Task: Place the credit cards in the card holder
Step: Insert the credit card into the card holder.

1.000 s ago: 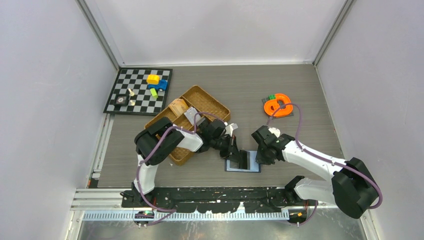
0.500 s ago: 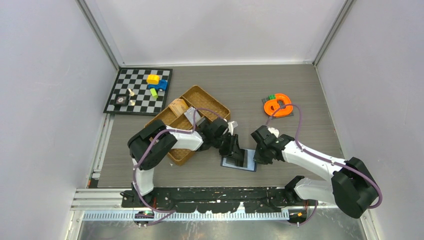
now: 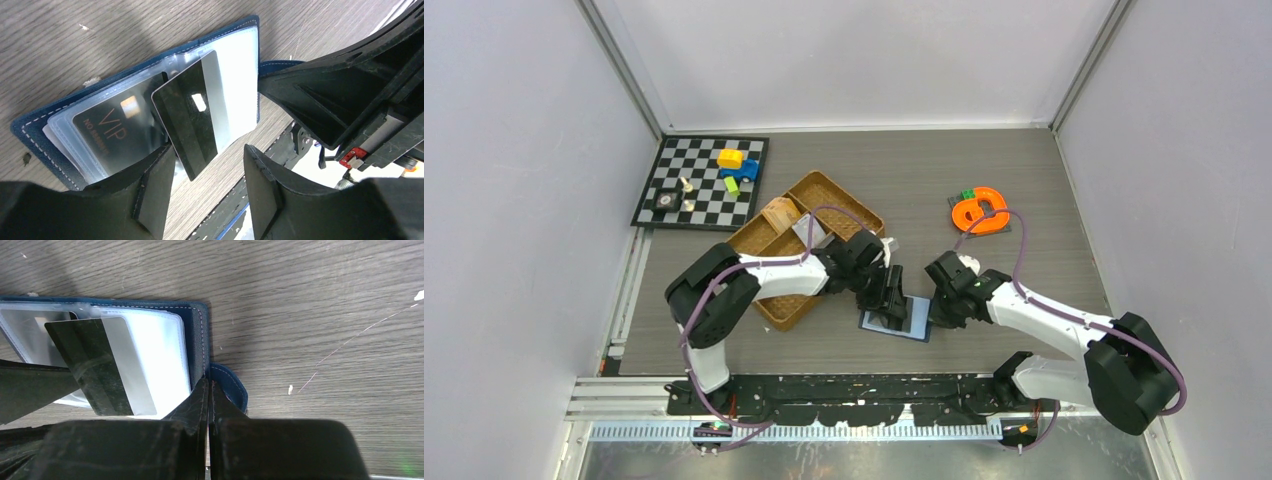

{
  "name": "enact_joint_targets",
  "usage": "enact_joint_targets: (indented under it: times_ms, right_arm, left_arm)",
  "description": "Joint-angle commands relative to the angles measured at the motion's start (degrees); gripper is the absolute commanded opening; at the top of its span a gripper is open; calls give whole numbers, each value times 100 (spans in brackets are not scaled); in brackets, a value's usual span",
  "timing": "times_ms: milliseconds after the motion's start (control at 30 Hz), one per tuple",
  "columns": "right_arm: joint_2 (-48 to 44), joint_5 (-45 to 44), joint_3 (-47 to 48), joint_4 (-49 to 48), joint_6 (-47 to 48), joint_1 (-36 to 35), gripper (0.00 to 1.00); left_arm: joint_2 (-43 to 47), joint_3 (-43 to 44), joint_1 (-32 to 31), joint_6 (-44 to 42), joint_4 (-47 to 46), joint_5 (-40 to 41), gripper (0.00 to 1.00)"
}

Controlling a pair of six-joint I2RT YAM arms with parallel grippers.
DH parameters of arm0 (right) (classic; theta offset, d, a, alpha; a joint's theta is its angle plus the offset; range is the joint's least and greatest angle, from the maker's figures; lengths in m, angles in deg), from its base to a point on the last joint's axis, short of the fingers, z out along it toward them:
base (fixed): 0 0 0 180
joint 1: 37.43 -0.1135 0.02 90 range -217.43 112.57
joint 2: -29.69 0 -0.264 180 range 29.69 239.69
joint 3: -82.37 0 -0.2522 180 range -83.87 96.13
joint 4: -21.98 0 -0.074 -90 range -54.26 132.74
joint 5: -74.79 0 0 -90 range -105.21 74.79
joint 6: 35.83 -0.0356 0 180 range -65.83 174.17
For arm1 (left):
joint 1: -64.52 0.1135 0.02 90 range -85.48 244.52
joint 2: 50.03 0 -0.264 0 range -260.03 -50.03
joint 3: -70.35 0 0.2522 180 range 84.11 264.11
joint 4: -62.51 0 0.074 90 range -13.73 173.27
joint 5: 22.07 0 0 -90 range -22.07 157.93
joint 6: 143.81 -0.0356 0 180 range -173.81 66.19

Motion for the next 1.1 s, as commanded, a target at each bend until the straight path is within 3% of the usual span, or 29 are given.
enact_joint_targets:
  times_ms: [0,367,1067]
  right_arm:
    - [57,-58,-89,-16,-27,-22,2]
    - [41,-64,-90,-16,-49,-22,2]
    - [-51,-127,-139,-51,-158,-26,1]
  left_arm:
    - [308,196,-72,-332,693,405,55]
    - [-39,254,-168,-295,320,141,48]
    - [-269,246,-506,-7,-1065,24,46]
